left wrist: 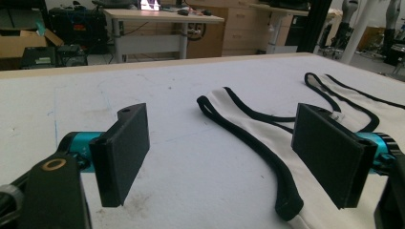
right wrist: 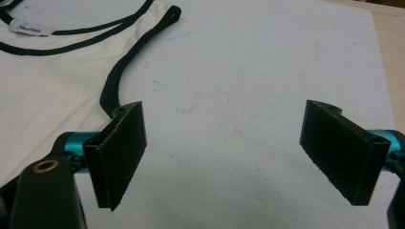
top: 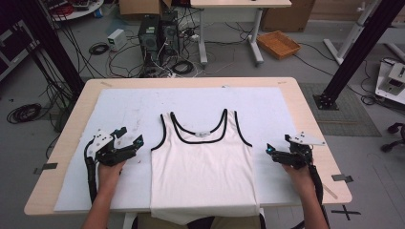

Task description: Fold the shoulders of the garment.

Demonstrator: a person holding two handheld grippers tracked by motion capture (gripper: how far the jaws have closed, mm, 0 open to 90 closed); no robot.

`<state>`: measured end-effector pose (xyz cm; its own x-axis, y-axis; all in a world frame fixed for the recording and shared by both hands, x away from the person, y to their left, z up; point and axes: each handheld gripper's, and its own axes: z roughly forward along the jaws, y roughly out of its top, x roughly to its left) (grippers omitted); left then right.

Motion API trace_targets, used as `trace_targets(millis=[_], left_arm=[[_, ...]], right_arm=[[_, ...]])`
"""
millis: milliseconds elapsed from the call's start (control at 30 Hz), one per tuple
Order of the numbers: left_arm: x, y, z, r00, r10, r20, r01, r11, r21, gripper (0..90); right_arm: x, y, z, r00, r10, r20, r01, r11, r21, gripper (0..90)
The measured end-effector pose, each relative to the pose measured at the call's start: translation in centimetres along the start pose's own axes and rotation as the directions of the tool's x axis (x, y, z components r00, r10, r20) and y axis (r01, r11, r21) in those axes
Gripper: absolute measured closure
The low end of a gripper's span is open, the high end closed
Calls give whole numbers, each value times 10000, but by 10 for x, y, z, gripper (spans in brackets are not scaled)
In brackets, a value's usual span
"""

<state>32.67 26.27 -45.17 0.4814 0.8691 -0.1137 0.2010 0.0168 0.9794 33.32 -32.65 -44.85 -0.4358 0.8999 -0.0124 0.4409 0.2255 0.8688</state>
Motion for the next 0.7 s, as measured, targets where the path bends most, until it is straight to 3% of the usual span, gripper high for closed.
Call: trace_targets(millis=[433,633,700], left_arm=[[1,1,1,9997,-146,-182,148,9998,118,209],[0,1,2,9998,-117,-188,121,9998,170,209],[0,1,1,9998,-101,-171,104,9998,193,209]], right_arm=[[4,0,0,9989,-462,-98,462,9989,12,158],[9,0,-1,9914,-1241,-417,1242,9923,14,158],[11,0,-2,9908,-1208,-613,1211,9926,15,158]])
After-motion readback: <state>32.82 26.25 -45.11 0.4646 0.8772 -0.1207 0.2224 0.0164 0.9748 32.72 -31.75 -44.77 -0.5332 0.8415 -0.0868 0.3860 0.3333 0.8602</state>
